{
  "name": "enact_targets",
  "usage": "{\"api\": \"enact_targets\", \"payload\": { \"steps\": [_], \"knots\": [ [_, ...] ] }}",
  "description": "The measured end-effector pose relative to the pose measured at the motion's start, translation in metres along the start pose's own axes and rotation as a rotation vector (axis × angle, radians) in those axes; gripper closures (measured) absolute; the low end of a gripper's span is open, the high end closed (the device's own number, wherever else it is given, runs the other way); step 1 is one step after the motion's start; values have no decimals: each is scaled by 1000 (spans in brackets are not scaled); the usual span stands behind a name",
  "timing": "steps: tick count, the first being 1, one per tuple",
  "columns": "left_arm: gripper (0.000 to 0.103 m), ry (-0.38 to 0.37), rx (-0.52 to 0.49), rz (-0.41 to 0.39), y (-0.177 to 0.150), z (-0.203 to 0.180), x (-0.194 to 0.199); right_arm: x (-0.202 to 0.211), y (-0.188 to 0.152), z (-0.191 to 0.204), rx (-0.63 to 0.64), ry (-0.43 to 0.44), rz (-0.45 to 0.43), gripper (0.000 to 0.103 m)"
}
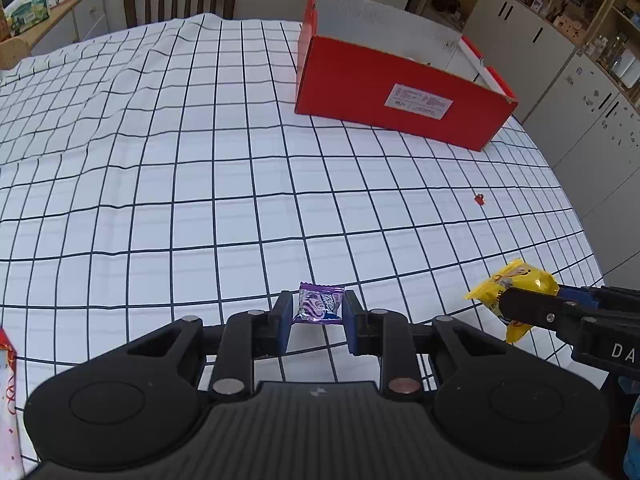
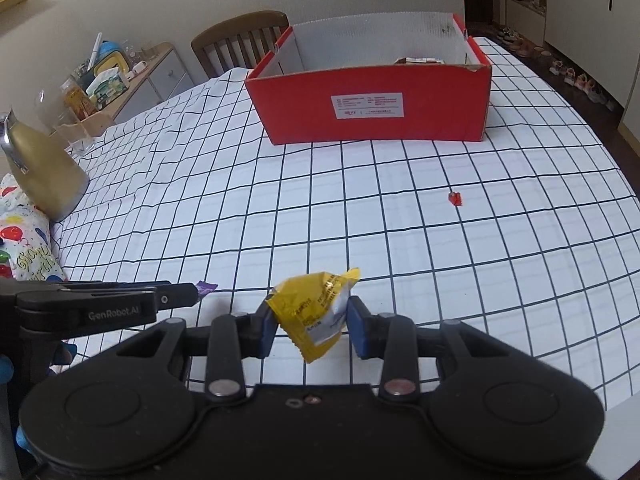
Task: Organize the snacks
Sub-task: 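Lift and carry the M&M's bag and purple candy over the red box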
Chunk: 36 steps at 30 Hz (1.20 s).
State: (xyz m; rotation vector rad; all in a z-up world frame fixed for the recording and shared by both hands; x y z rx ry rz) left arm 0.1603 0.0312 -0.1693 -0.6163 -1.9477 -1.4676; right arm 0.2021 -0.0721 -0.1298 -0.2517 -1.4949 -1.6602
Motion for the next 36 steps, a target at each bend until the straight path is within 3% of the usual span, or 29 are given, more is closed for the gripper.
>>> {"api": "enact_targets", "payload": {
  "steps": [16,36],
  "knots": [
    [78,-75,-3,-104,48,-38,32,35,36,-2,70,3,-93,68],
    [78,-119,-102,-292,159,-102,25,31,124,-34,135,-14,-223,69]
  ]
}}
Point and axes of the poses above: each gripper's, at about its wrist camera, not at the fingertips, and x roughly against the way its jaws point, z to its left, y to its top, the point moved 7 cm from there along -x, roughly the way its jaws point, and after that the axes turned 13 degrees about -z, right-handed, at the moved point
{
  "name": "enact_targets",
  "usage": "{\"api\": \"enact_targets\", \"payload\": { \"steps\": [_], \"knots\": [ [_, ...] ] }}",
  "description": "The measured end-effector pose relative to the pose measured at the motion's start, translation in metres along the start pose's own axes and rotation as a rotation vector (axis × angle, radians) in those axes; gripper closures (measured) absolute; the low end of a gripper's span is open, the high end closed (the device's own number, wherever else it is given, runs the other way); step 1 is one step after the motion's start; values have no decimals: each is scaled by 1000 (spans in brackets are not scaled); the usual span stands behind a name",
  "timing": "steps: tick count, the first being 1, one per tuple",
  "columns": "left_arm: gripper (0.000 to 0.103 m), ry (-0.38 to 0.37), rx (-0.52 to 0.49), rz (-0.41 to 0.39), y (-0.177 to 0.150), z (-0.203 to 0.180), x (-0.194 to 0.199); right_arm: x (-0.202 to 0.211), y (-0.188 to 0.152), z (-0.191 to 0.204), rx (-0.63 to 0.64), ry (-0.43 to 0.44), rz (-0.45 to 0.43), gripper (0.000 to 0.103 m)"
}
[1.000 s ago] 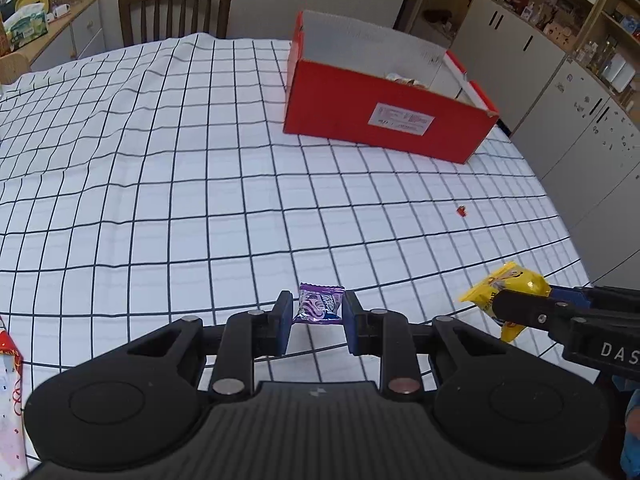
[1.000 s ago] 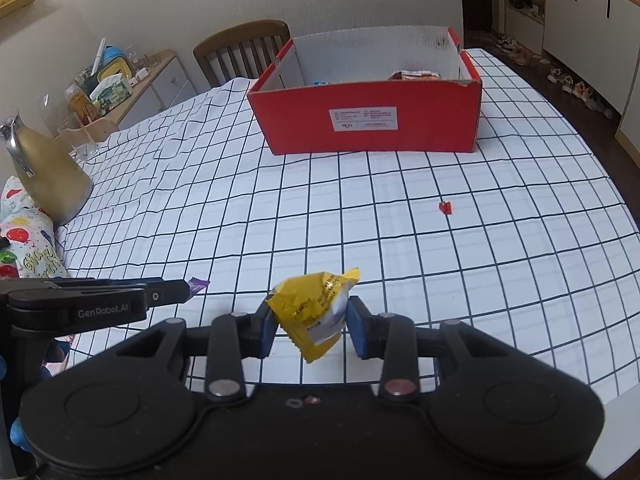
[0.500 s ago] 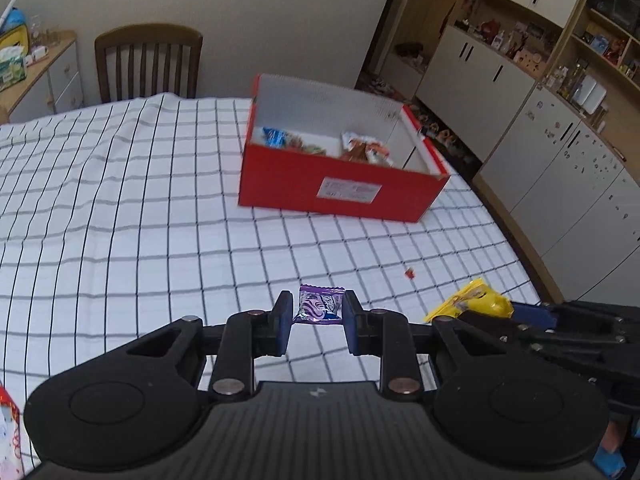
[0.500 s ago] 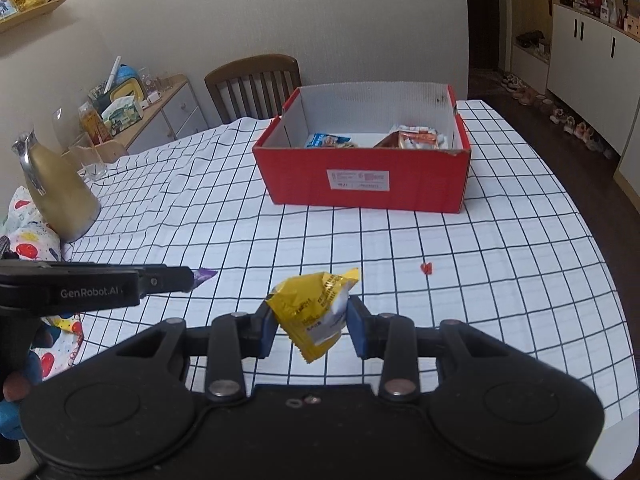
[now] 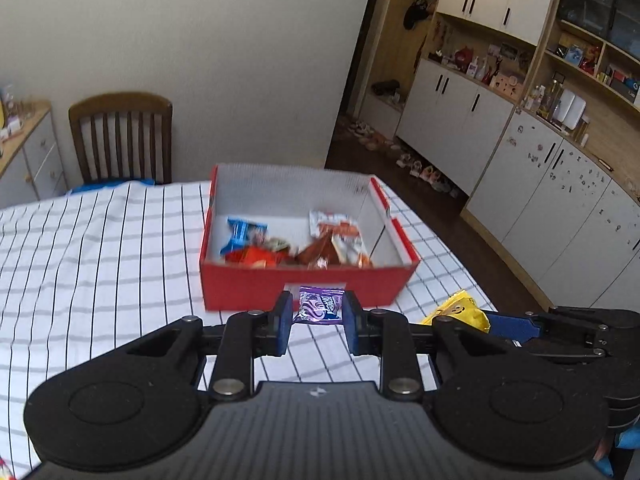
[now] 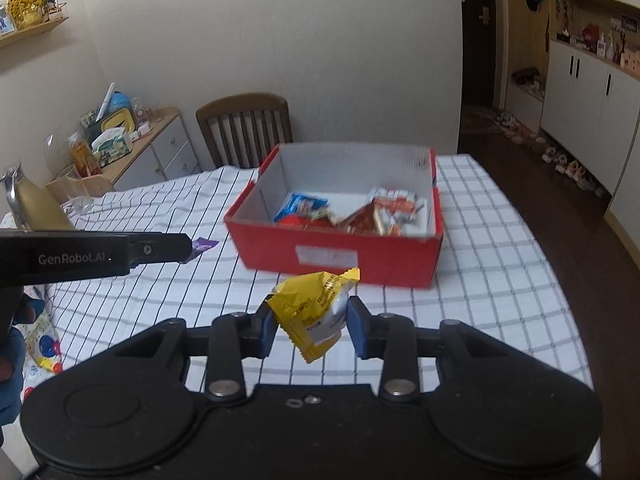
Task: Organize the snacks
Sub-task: 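Lift and carry the M&M's bag and purple candy over the red box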
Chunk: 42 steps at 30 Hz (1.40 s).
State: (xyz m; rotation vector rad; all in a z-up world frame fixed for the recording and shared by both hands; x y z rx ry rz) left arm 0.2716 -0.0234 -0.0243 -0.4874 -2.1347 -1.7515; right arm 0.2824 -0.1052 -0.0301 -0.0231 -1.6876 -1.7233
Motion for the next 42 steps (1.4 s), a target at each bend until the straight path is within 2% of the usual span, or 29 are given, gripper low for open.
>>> {"api": "enact_targets", "payload": {
  "steps": [14,27,33,42],
  "knots": [
    [78,38,-39,-27,44,3,-57,-45,42,-18,37,-14,-50,69],
    [78,71,-72,-16,71,14,-112,-102,59,-30,99,-31,-6,69],
    [78,126,-66,21,69,37,-148,-138,58,-42,88,-62,32,68],
    [78,197,-88,102,50,66,-196,-183,46,-57,64,-75,99,68]
  ]
}}
Point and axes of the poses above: each gripper's, at about its wrist camera, not at the fingertips, and x roughly against the way its jaws point, z to its left, y to its top, the point moved 7 cm from there along -x, roughly the way its jaws point, and after that the axes turned 13 degrees about -z, right-handed, at the moved point
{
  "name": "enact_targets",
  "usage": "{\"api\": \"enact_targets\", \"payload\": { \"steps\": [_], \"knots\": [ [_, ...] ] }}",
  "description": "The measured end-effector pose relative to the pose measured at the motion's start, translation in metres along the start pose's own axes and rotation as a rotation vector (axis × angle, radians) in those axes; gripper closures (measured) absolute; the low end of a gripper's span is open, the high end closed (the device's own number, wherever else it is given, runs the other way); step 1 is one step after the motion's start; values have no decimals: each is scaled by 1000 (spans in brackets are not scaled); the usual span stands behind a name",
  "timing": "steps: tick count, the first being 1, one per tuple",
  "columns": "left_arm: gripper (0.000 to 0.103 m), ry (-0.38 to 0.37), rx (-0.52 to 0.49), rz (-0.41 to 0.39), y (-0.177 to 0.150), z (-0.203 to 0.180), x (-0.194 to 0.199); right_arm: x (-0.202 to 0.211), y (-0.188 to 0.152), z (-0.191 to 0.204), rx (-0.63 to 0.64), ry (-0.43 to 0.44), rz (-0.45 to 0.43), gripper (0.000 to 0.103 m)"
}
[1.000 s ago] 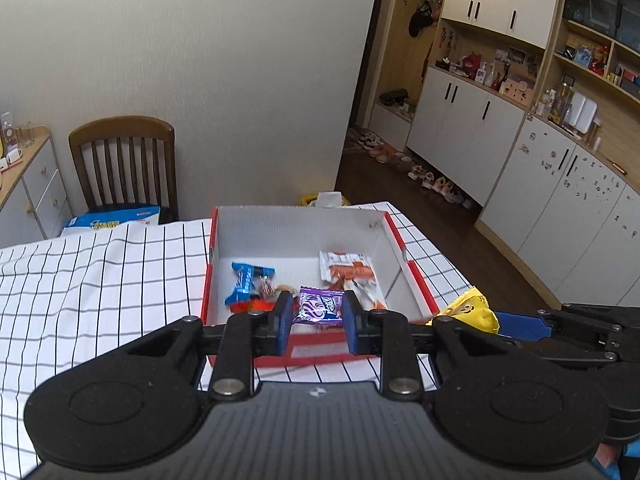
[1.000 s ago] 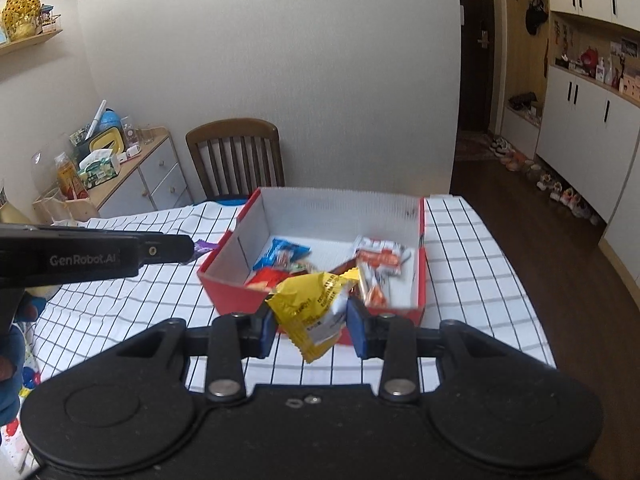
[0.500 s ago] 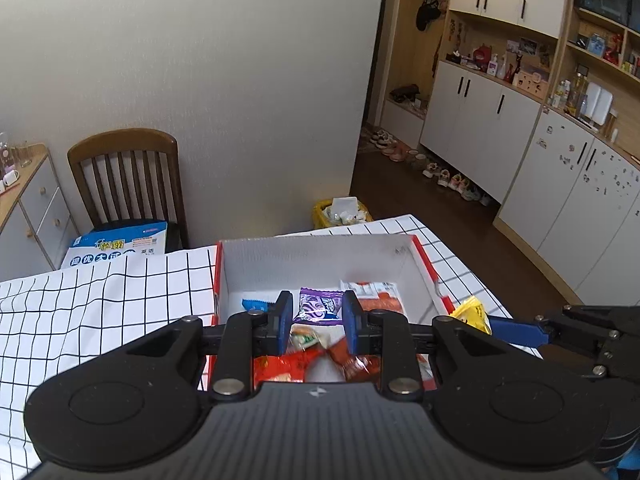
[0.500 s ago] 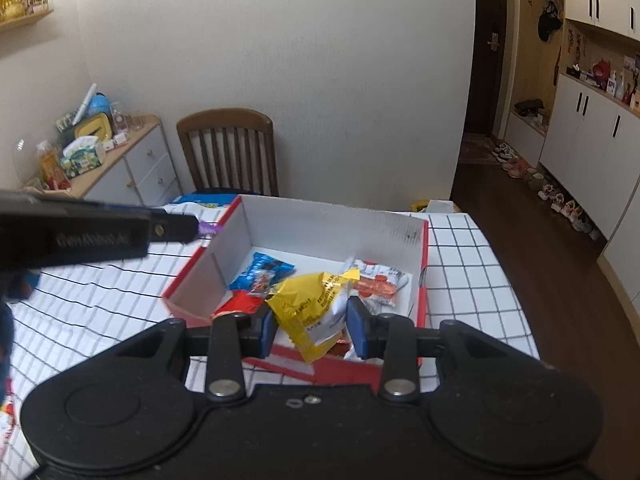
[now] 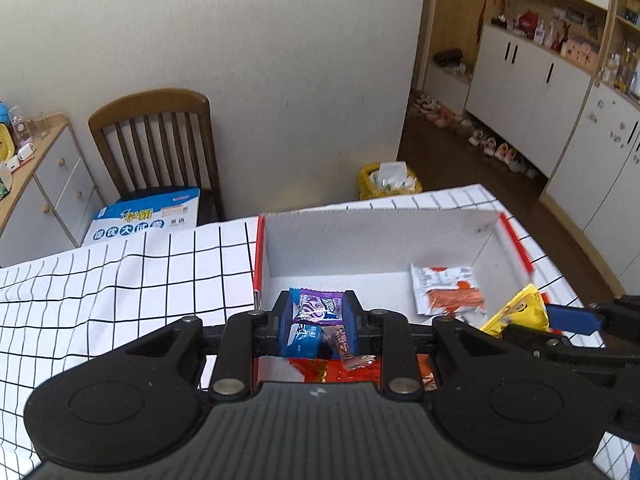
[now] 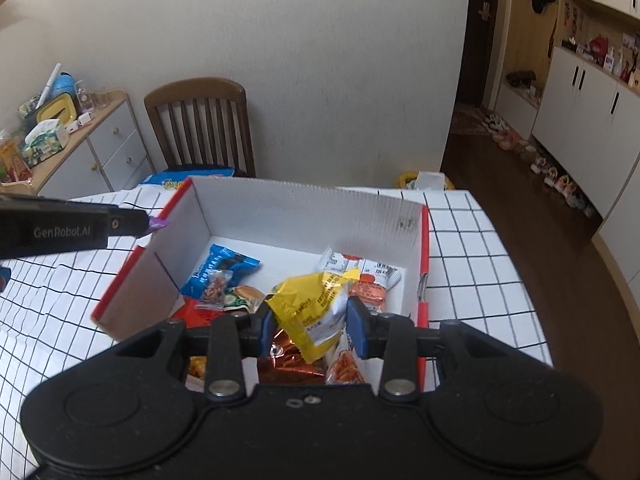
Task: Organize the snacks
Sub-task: 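Lift and carry the M&M's bag and purple candy over the red box, then lower both held snacks into the red box and open both tools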
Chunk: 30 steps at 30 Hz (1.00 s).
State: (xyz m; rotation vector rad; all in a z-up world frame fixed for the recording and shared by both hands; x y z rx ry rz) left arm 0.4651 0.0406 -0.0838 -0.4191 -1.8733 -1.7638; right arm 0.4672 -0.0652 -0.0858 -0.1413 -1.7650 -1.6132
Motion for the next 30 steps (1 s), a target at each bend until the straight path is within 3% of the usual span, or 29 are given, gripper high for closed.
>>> {"api": "enact_targets", "payload": {
  "steps": [11,30],
  "knots": [
    [78,24,-20,106,-23,3,-49,-38,-18,-2,12,2,74,68],
    [78,-5,-77,202,-52,-18,-78,-52,-36,-5,-16,-4,115,67]
  ]
}}
Point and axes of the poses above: each gripper's, at about its wrist camera, not at the fingertips, and x roughly against the way its jaws point, z to its left, y to its top, the point moved 7 cm from there along -x, roughly the way its jaws point, and after that the axes turned 13 degrees about -z, right-handed, at the moved point
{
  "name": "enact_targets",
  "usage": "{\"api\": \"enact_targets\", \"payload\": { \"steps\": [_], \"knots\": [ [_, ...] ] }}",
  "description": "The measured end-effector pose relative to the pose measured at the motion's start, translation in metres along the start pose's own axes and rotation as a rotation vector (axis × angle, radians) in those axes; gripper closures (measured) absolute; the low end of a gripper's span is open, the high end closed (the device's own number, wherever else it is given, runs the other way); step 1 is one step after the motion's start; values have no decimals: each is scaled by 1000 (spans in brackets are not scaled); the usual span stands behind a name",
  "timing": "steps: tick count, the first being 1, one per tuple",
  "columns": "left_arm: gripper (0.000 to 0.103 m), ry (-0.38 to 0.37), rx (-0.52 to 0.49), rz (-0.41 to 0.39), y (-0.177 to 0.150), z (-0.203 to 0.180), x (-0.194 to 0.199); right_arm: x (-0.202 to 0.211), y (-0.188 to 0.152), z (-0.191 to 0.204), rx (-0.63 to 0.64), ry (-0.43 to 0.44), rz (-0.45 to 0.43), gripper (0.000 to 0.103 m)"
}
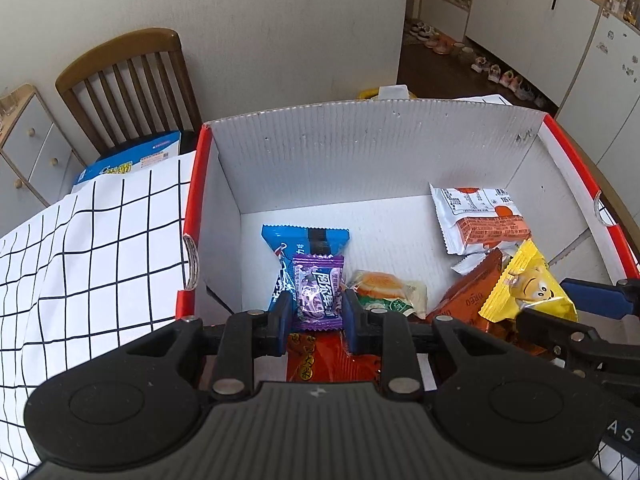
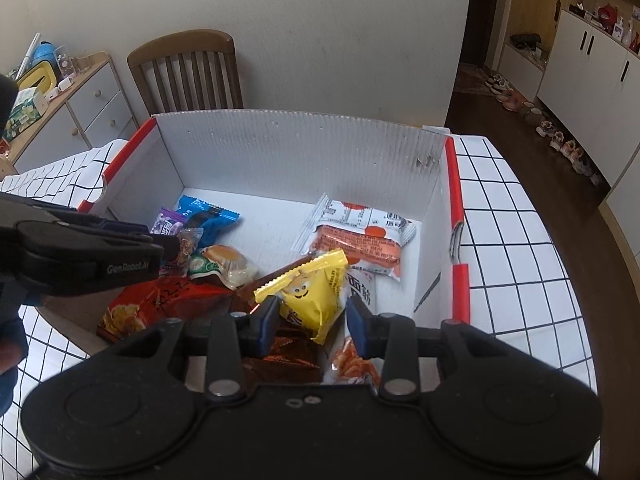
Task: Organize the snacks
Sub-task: 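Lower both held snacks into the red box and open both tools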
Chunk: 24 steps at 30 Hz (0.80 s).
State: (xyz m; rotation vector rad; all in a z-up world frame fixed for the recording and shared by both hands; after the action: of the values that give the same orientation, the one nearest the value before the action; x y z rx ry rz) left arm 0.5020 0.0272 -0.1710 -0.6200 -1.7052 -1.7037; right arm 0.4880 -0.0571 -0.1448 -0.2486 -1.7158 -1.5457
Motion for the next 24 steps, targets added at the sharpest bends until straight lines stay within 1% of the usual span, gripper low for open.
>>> {"api": "enact_targets", "payload": {
  "steps": [6,8,9,11,12,13,14,15,20,22,24],
  "knots": [
    [77,7,16,8,-2,1,3,3,-5,-1,-12,1,7,64],
    [77,3,34,18,-3,2,5,5,-6,-1,-21,7,14,58],
    [77,-2,38,20,-4,2,6,7,-6,-1,-26,7,14,52],
    [74,-7,31,12,-5,0,10,10,-6,-1,-26,2,7,48],
    [67,-7,28,8,-6,-1,13,11,-6,0,-26,0,7,46],
    [52,-9,28,2,-6,-2,15,13,-6,0,-27,-1,4,43],
    [40,-11,30,-12,-6,-2,19,15,-6,0,-29,-2,0,42],
    [39,-12,29,-27,-5,-3,23,18,-5,1,-31,-3,-3,40],
    [39,-17,31,-53,-2,-2,39,31,-2,2,-39,-5,-24,38],
    [39,-18,31,-61,-2,-2,46,37,0,2,-45,-4,-37,34],
    [39,-16,30,-71,-1,0,53,43,2,3,-52,-2,-49,33]
  ]
}}
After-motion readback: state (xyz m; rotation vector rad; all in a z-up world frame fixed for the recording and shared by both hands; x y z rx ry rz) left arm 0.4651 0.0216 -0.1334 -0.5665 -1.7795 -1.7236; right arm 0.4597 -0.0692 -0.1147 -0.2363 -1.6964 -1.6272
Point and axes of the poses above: each gripper's, at about its wrist camera, not at the fingertips, and x roughly against the way its jaws point, z to its left, y to its top, the point moved 7 cm from there along -x, roughly the way its jaws point, and after that the axes turned 13 degrees about -z, right-handed, at the moved point
